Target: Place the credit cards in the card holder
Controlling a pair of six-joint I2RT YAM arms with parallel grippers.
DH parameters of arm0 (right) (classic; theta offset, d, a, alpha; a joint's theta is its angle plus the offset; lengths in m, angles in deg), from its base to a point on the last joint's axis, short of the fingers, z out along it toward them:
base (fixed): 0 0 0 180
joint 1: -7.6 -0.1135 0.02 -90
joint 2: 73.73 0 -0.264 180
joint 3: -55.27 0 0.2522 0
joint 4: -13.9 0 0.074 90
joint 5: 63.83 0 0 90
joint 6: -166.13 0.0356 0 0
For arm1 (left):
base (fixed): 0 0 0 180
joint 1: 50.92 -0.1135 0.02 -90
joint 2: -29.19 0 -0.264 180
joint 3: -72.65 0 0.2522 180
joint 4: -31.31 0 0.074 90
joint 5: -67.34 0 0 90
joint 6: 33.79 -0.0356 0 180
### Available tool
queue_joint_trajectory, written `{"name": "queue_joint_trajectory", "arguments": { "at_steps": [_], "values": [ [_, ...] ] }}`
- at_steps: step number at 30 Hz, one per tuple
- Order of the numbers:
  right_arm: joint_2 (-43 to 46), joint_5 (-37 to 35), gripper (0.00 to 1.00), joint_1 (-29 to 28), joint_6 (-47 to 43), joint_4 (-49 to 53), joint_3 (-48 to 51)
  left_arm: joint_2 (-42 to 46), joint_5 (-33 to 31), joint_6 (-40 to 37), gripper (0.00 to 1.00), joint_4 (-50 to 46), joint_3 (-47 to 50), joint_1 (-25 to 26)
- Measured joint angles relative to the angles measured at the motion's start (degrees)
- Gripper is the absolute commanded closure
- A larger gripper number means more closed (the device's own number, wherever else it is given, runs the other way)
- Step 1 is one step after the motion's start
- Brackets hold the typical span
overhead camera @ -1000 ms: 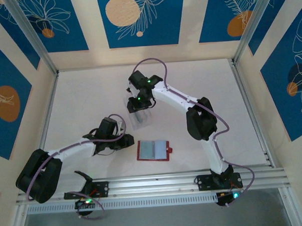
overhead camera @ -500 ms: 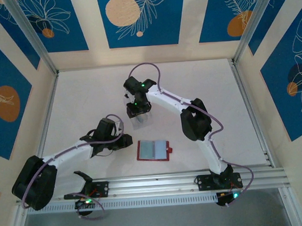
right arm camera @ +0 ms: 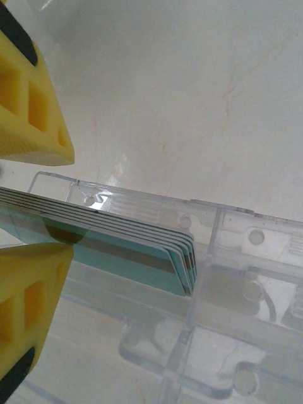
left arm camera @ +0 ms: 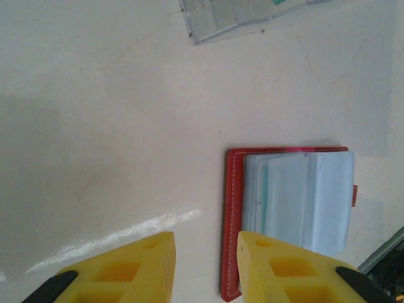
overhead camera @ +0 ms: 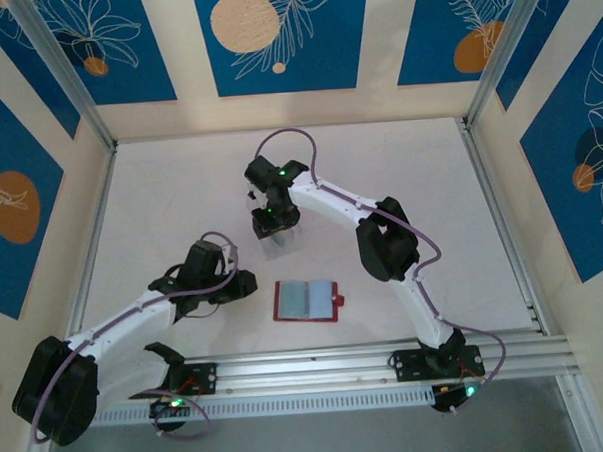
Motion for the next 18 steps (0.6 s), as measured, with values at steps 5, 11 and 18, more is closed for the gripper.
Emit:
{"name": "queue_joint_trajectory", "arguments": {
  "at_steps": [5,11,18],
  "values": [
    [0.76,2.19,0.63,0.48,-0.02,-1.53,1.46,0.0,-0.07,0.0,0.68,-0.22,0.37,0.0],
    [1.66,3.69,0.67,0.52,-0.22,-2.99,3.04,-0.61,-0.09,0.02,0.68,-0.02,0.52,-0.11],
    [2.21,5.55,0.68,0.96,-0.24,-3.89,3.82,-1.29,-0.07,0.02,0.68,0.2,1.03,-0.15]
  ]
}}
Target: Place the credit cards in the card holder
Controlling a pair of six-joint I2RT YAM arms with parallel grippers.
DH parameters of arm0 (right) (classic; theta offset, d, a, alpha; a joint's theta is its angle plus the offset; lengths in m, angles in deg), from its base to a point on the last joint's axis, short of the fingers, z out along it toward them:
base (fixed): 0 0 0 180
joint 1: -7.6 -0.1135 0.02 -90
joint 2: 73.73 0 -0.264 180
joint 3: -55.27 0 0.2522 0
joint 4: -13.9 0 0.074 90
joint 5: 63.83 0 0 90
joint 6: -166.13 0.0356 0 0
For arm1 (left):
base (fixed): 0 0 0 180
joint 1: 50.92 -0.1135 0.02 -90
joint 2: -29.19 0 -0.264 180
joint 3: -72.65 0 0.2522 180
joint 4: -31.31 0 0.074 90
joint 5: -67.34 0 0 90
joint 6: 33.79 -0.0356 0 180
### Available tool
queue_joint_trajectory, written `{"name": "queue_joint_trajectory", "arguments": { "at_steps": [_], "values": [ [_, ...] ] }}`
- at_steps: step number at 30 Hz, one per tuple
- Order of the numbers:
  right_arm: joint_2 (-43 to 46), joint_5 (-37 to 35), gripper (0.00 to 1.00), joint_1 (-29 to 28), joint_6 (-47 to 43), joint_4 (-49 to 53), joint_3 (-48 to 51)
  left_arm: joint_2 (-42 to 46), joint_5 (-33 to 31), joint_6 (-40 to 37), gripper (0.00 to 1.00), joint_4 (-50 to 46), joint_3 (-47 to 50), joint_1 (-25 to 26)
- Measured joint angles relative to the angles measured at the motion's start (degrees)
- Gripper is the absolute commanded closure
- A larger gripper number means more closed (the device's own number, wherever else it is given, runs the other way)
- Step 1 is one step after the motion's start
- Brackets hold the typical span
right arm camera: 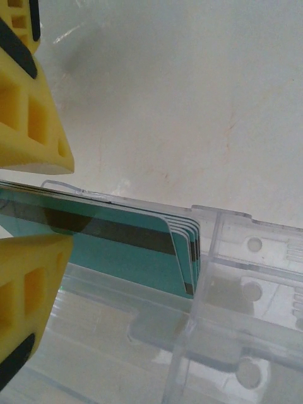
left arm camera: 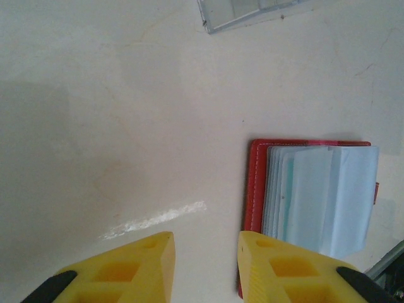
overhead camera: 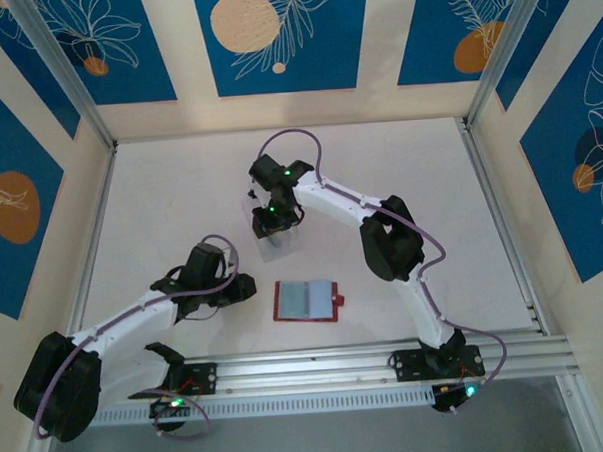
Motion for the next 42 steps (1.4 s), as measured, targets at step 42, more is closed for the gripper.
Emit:
{"name": "queue_joint_trajectory", "arguments": {
  "at_steps": [42],
  "values": [
    [2.54,1.79,0.91,1.14,0.02,-1.49,1.38,-1.68,0.15,-0.04,0.68,1.33,0.35,-0.11]
  ]
}}
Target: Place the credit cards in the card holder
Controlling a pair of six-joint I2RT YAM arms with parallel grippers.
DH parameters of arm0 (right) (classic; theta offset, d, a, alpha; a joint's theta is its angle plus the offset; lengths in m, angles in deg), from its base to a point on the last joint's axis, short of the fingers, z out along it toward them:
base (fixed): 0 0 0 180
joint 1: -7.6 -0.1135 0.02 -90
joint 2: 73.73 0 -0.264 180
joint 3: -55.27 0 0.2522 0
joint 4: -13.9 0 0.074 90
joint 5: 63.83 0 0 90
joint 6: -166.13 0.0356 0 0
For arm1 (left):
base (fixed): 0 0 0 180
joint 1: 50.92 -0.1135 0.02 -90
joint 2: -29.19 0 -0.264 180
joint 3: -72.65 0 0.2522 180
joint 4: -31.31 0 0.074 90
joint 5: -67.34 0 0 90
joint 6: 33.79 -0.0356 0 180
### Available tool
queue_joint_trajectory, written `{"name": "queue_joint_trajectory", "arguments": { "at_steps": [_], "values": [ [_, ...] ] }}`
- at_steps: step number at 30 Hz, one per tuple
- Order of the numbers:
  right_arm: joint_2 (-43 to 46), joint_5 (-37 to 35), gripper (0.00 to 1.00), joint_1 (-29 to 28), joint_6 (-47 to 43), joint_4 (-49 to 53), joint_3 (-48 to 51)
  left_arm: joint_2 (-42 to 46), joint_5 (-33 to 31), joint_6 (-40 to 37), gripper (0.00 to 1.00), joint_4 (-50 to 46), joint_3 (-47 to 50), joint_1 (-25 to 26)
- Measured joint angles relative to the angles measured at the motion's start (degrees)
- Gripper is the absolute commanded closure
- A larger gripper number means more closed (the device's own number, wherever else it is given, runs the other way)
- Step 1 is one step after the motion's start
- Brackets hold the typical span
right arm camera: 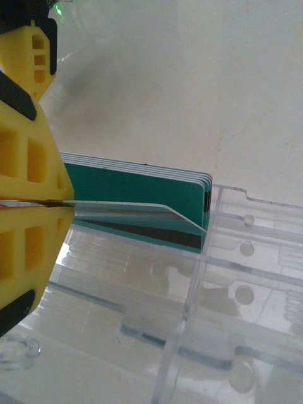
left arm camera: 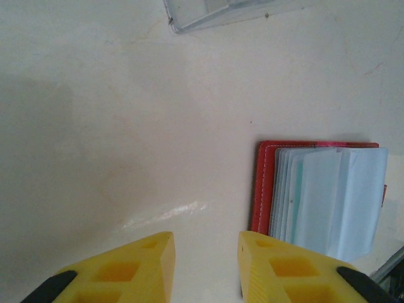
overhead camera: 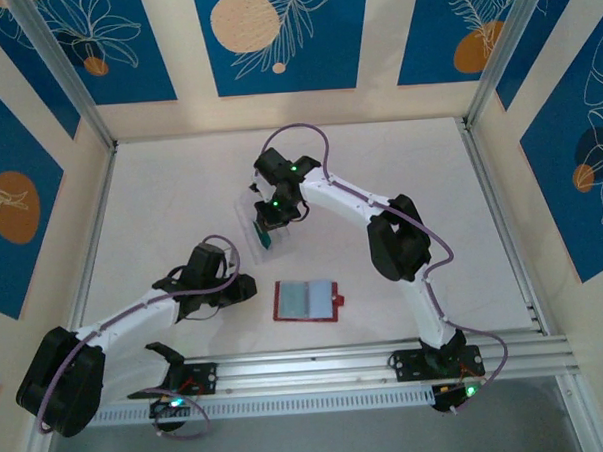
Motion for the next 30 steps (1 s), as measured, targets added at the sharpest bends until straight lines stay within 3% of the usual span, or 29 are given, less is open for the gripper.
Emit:
{"name": "queue_joint_trajectory", "arguments": {
  "at_steps": [6,20,26,30],
  "values": [
    [0.13,-2.08,0.97,0.07,0.04,0.81,-0.02,-0.96,0.44,-0.17,0.67,0.26,0.0,0.0],
    [2.19,-9.7,0.99,0.31,0.02,3.98,-2.38,-3.26,1.53,-1.29,0.67,0.96,-0.07,0.81],
    [7.54,-14.73,1.0,0.31,0.02,4.28,-0.72,-3.87,1.46,-1.73,0.67,0.79,-1.51,3.13],
    [16.31,-16.28,1.0,0.31,0.28,2.14,6.95,-4.26,0.61,-2.58,0.67,0.22,-3.89,6.54]
  ]
}}
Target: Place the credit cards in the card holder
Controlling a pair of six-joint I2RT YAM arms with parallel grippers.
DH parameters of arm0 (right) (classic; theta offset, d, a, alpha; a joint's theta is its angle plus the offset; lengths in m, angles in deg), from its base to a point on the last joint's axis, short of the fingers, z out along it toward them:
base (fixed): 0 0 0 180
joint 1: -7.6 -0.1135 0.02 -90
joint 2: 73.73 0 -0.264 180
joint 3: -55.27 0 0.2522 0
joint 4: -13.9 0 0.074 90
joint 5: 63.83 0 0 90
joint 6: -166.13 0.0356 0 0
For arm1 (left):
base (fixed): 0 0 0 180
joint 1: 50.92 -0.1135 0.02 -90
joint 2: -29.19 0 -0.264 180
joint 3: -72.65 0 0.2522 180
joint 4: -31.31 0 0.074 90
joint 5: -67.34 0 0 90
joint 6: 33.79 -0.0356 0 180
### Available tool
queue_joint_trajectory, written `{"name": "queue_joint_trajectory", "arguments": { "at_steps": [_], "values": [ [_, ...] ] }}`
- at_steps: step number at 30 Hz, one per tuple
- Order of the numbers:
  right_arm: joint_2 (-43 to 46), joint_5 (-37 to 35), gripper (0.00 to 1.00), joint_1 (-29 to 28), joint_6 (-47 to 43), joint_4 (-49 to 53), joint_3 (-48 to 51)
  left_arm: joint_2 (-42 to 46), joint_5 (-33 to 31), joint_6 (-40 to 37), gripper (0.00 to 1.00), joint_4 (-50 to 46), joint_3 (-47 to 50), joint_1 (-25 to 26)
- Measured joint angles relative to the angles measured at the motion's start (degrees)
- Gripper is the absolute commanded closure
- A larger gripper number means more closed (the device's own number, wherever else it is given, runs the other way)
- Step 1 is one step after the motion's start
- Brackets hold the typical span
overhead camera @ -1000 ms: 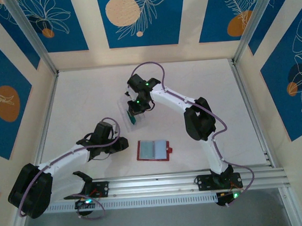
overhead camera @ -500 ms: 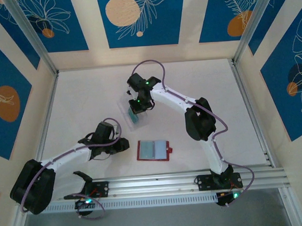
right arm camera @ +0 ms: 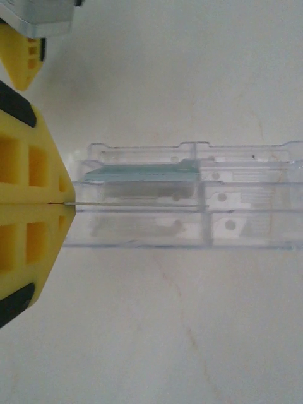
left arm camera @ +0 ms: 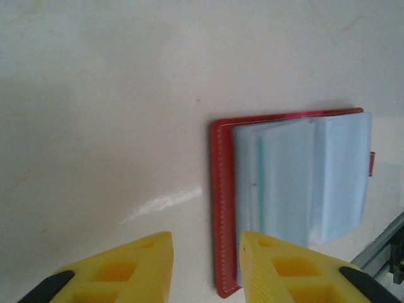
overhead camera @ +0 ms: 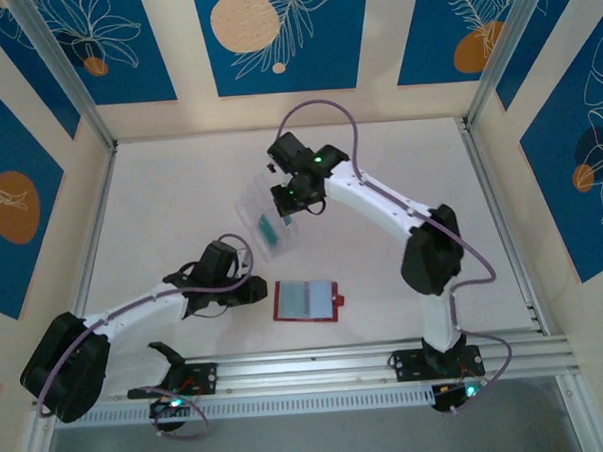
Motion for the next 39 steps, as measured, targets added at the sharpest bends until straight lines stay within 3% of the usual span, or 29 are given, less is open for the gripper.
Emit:
{"name": "queue_joint_trajectory", "arguments": {
  "at_steps": [8,13,19,28,39],
  "values": [
    [18.93,1.16,1.0,0.07,2.78,-7.87,22.49,-5.86,-2.69,-2.82,0.65,-1.7,-6.73,6.25],
    [28.44,6.21,1.0,0.68,6.08,-16.0,41.86,-9.7,-3.56,-4.46,0.65,-2.16,-9.49,8.94],
    [36.24,12.83,1.0,0.76,11.02,-26.25,57.35,-14.1,-5.27,-6.43,0.68,-4.02,-12.28,9.51],
    [41.27,18.45,1.0,0.83,17.73,-39.6,68.06,-16.76,-8.39,-7.96,0.68,-6.82,-13.07,10.4],
    [41.27,21.24,1.0,1.03,21.24,-44.7,72.96,-17.0,-12.96,-9.05,0.65,-9.73,-15.82,12.7]
  ]
}}
